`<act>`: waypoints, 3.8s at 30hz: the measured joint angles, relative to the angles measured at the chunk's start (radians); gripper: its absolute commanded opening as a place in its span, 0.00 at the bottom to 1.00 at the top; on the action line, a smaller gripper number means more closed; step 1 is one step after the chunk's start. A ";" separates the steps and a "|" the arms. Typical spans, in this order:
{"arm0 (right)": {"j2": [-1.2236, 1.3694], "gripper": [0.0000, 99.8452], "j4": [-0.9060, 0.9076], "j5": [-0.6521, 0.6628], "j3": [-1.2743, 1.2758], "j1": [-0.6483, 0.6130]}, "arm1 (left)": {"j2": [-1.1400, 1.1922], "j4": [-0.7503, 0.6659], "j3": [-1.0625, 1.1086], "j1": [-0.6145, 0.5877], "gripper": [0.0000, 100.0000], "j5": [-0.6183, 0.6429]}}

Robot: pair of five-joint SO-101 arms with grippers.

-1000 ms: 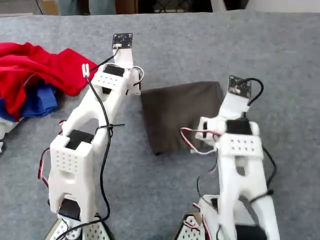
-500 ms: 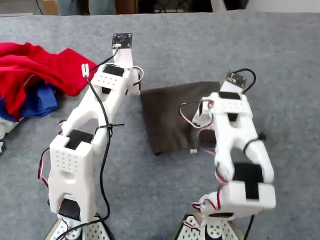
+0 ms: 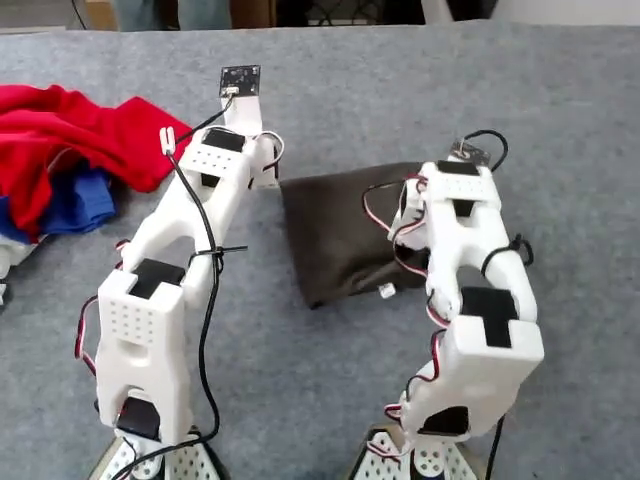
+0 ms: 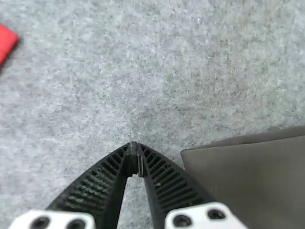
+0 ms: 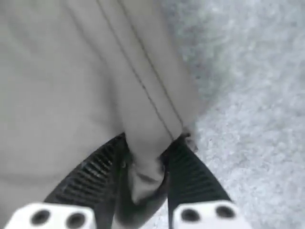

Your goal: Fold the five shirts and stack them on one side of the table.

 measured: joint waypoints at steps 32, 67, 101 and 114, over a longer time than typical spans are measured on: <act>0.015 0.01 0.141 0.611 -0.595 0.327 | 0.000 0.000 0.000 0.000 0.03 0.000; 0.187 0.49 0.351 0.726 -0.994 0.525 | -0.009 0.238 -0.199 -0.344 0.04 -0.127; 0.187 0.49 0.531 0.374 -1.094 0.138 | 0.146 0.439 -0.720 -1.096 0.03 -0.262; 0.187 0.49 0.531 0.345 -1.094 0.138 | 0.147 0.755 -1.246 -1.096 0.03 -0.262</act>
